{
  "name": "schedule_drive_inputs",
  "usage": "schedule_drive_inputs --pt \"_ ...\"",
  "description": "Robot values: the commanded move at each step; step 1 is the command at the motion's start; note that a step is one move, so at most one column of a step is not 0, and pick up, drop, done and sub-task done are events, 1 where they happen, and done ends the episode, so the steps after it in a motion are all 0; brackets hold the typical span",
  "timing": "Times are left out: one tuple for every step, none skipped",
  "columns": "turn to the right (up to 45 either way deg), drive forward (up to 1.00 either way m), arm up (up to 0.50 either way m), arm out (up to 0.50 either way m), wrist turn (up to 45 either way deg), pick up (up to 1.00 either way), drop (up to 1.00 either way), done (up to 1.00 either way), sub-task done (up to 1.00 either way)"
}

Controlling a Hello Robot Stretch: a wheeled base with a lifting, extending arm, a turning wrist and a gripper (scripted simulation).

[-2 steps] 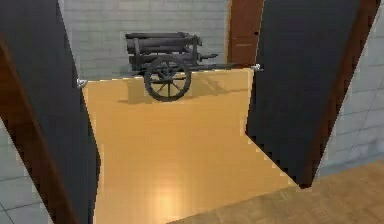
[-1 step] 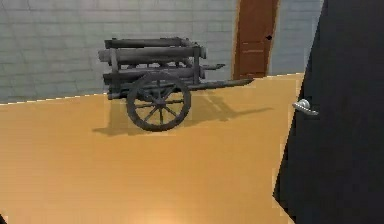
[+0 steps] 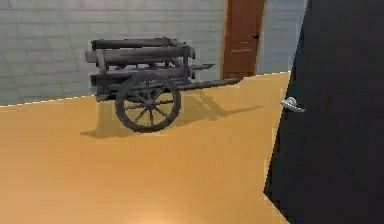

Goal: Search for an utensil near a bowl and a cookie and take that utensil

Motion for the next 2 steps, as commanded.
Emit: schedule_drive_inputs --pt "0.0 1.0 0.0 0.0 0.0 0.0 0.0 0.0 0.0" --pt "6.0 0.0 0.0 0.0 0.0 0.0 0.0 0.0 0.0"
